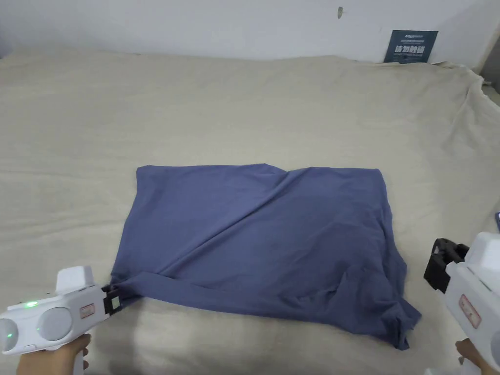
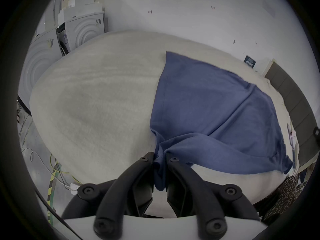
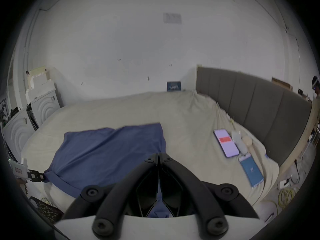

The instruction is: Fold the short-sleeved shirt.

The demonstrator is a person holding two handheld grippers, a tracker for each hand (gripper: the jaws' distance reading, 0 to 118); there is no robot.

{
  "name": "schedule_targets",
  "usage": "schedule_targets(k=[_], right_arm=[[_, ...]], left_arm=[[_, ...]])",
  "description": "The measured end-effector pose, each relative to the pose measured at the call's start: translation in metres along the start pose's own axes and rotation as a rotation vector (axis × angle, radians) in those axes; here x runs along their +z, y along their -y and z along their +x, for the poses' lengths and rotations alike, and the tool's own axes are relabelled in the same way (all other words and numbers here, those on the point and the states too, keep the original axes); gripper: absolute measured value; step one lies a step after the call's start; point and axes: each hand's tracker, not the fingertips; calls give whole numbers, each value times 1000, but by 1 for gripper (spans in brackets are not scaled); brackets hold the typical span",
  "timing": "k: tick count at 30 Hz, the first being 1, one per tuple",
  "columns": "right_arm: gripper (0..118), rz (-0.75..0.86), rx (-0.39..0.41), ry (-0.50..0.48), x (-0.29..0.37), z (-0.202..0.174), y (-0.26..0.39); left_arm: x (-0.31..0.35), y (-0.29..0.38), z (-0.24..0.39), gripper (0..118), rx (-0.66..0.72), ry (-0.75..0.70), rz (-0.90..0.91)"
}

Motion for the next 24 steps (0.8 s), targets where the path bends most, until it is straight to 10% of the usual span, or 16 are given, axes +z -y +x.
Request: schedule_targets(k=[5,9,17,19,21,24], right_arm=[[77,-191,-38,2,-24,7,38],[80,-308,4,17,-41,7,68],[69,-396,30,5,-51,-7,99],[51,-396,32,-17,-49,-11,98],[3,-396,32,-25,-50,-14,98],[2,-389,49,-47,-44,-14,93]], left_arm=[[7,-7,0,11,-21,20,27],[9,-9,2,11,-27,20,32],[16,-9,10,11,-17,22,26],[16,-8,10,11,-13,22,23],[16,-9,10,11,-9,24,20],[12,-12,7,11,-1,27,21]])
